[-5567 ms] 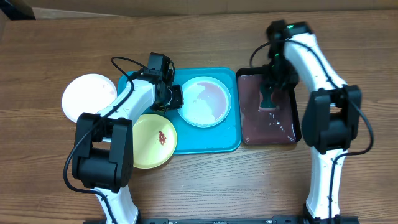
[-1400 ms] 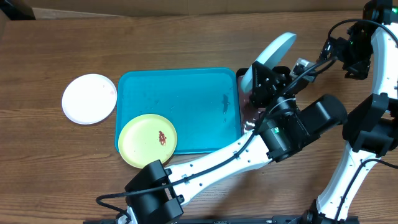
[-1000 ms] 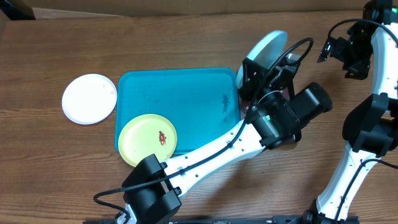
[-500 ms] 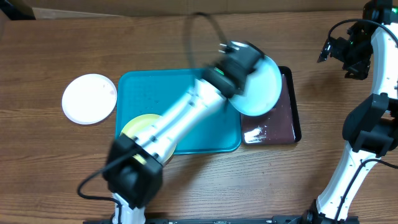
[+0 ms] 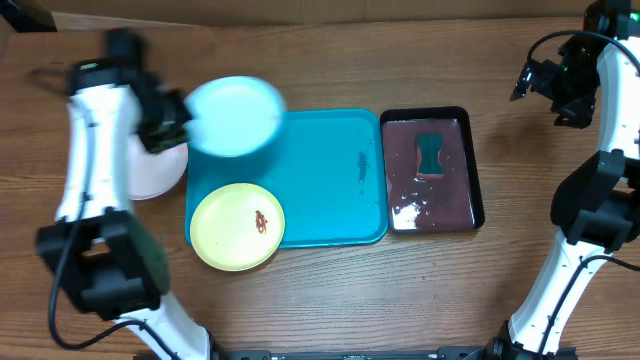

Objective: Clean dirty plates on tray and stack at the side
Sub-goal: 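Carry the light-blue plate leftward and stack it on the white plate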

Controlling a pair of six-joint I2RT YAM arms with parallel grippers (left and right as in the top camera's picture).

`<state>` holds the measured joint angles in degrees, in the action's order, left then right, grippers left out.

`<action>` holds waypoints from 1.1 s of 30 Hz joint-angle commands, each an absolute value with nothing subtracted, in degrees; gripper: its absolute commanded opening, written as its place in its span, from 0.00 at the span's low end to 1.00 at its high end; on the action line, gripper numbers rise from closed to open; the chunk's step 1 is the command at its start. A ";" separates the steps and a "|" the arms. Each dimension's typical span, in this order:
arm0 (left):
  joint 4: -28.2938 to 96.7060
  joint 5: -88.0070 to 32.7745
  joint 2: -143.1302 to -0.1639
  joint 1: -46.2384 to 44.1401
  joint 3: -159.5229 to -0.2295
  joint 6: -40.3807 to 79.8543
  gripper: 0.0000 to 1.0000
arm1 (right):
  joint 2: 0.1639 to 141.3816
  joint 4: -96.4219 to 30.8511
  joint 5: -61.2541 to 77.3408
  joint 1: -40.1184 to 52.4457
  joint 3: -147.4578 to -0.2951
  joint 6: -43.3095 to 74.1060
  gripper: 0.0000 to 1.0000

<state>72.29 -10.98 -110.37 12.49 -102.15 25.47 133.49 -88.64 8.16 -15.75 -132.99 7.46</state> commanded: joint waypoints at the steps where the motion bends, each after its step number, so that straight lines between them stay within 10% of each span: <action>1: 73.93 -6.74 -107.96 20.47 -103.28 23.77 0.04 | 132.11 -88.55 8.49 -15.84 -133.82 7.44 1.00; 26: 55.20 3.95 -108.12 31.44 -86.91 27.83 0.05 | 132.11 -88.55 8.49 -15.81 -133.82 7.44 1.00; 28: 54.61 3.01 -108.12 31.44 -86.76 27.57 0.21 | 132.11 -88.55 8.49 -15.84 -133.82 7.44 1.00; 30: 54.41 -0.03 -108.09 31.46 -87.15 26.44 0.66 | 132.11 -88.55 8.49 -15.81 -133.82 7.44 1.00; 33: 56.01 -7.31 -108.09 31.48 -88.75 25.21 0.75 | 132.11 -88.55 8.49 -15.84 -133.82 7.44 1.00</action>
